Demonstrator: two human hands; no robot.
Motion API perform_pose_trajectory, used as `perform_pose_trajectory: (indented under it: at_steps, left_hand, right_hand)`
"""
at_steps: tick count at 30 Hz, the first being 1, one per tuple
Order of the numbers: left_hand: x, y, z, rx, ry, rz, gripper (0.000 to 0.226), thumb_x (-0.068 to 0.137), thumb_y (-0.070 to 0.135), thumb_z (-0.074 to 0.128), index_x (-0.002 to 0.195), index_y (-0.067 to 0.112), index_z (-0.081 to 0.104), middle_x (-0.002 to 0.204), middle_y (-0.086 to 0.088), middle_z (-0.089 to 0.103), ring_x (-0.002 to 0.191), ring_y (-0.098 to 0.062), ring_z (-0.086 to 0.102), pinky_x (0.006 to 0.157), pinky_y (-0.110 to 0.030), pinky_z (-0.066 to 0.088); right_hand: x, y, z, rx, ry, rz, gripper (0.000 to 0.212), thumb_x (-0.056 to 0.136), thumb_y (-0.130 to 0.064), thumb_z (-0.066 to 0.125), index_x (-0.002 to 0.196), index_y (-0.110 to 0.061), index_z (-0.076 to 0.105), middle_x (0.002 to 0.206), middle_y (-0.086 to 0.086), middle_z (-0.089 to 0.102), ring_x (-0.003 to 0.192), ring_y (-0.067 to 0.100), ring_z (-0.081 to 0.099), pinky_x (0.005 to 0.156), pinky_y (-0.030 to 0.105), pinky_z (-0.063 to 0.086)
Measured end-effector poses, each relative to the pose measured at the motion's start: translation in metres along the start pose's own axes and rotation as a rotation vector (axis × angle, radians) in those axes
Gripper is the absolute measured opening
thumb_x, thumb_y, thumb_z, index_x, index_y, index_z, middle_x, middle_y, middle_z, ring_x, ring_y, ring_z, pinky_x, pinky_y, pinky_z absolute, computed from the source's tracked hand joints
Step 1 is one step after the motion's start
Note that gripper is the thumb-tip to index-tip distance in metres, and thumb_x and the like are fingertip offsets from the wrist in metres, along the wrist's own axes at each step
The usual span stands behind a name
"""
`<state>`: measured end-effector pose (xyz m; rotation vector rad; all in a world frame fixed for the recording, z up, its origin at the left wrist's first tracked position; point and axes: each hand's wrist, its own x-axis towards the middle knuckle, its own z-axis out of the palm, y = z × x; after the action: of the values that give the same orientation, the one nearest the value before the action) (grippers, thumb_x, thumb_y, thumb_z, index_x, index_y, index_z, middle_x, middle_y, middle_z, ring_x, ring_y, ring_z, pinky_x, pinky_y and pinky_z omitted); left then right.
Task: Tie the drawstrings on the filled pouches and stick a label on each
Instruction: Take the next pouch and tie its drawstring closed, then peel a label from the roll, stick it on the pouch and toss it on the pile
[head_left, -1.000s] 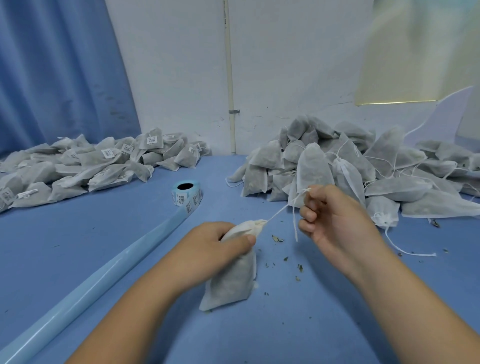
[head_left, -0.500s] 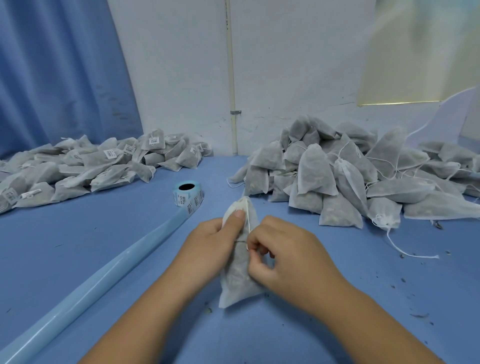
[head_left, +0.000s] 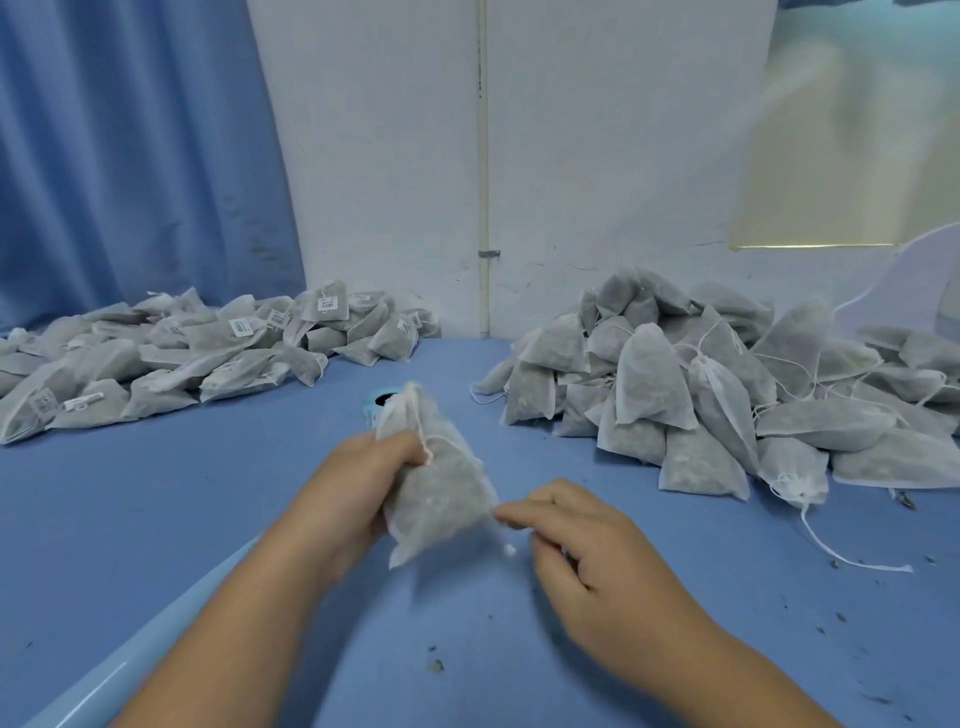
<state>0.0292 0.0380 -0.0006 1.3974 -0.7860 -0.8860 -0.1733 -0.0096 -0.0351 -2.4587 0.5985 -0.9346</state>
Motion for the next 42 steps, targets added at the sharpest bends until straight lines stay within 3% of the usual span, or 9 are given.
perform_pose_trajectory:
  at_steps: [6,9,12,14,20,25,27,33,42]
  left_hand:
    - [0.042,-0.004,-0.056,-0.294,0.17,-0.122,0.011,0.087,0.004,0.046,0.079,0.006,0.053,0.067,-0.01,0.051,0.056,-0.019,0.055,0.059,-0.033,0.049]
    - [0.052,-0.018,-0.07,-0.333,0.117,-0.16,0.009,0.086,0.003,0.044,0.084,0.005,0.053,0.073,-0.012,0.054,0.055,-0.019,0.058,0.05,-0.024,0.051]
    - [0.061,-0.026,-0.078,-0.444,0.038,-0.191,0.02,0.082,0.003,0.043,0.1,0.005,0.053,0.094,-0.015,0.053,0.076,-0.025,0.058,0.066,-0.031,0.051]
    - [0.065,-0.03,-0.078,-0.534,-0.019,-0.222,0.019,0.08,0.003,0.041,0.092,0.002,0.056,0.081,-0.014,0.058,0.066,-0.023,0.06,0.064,-0.03,0.052]
    - [0.069,-0.034,-0.076,-0.627,-0.126,-0.234,0.03,0.068,0.003,0.044,0.051,0.006,0.068,0.056,-0.007,0.053,0.044,-0.017,0.055,0.049,-0.023,0.052]
    - [0.075,-0.037,-0.078,-0.621,-0.188,-0.245,0.033,0.071,0.006,0.044,0.071,0.002,0.077,0.083,-0.011,0.064,0.056,-0.017,0.06,0.056,-0.023,0.052]
    - [0.075,-0.038,-0.079,-0.609,-0.189,-0.24,0.034,0.073,0.007,0.043,0.067,0.004,0.077,0.072,-0.008,0.064,0.052,-0.016,0.059,0.055,-0.022,0.052]
    - [0.071,-0.033,-0.077,-0.597,-0.194,-0.251,0.034,0.07,0.007,0.043,0.052,0.003,0.073,0.055,-0.007,0.061,0.046,-0.016,0.062,0.051,-0.022,0.054]
    - [0.071,-0.033,-0.078,-0.643,-0.158,-0.254,0.034,0.069,0.004,0.043,0.05,0.002,0.071,0.054,-0.008,0.058,0.046,-0.017,0.06,0.052,-0.023,0.054]
  right_hand:
    - [0.013,0.007,0.026,0.062,-0.132,0.041,0.044,0.078,0.014,0.048,0.094,-0.015,0.077,0.083,-0.023,0.061,0.074,-0.014,0.057,0.073,0.003,0.037]
    - [0.037,0.009,0.045,0.081,-0.121,0.107,0.031,0.086,-0.002,0.055,0.096,-0.022,0.076,0.082,-0.021,0.065,0.078,-0.01,0.058,0.071,0.003,0.037]
    - [0.079,0.019,0.066,0.018,-0.079,0.207,0.021,0.09,-0.018,0.057,0.101,-0.027,0.073,0.088,-0.016,0.067,0.077,-0.004,0.057,0.069,0.0,0.037]
    - [0.111,0.028,0.08,0.008,-0.035,0.285,0.021,0.09,-0.019,0.057,0.104,-0.024,0.071,0.09,-0.015,0.064,0.076,-0.002,0.055,0.065,-0.002,0.035]
    - [0.174,0.044,0.124,0.021,0.048,0.486,0.022,0.085,-0.033,0.06,0.087,-0.011,0.066,0.085,-0.001,0.069,0.081,0.019,0.062,0.071,0.032,0.049]
    - [0.184,0.046,0.134,0.046,0.049,0.478,0.038,0.08,-0.041,0.064,0.055,-0.016,0.049,0.049,-0.01,0.048,0.05,0.008,0.038,0.053,0.028,0.034]
    - [0.185,0.046,0.133,0.068,0.05,0.488,0.045,0.079,-0.036,0.066,0.048,-0.018,0.038,0.041,-0.01,0.038,0.043,0.008,0.029,0.049,0.028,0.027]
    - [0.182,0.051,0.119,0.389,-0.001,0.544,0.017,0.075,-0.026,0.076,0.066,-0.012,0.07,0.062,0.0,0.064,0.057,0.012,0.051,0.06,0.027,0.042]
    - [0.179,0.062,0.113,0.455,-0.045,0.519,0.01,0.079,-0.012,0.072,0.075,-0.002,0.072,0.052,-0.002,0.061,0.045,0.005,0.05,0.049,0.016,0.042]
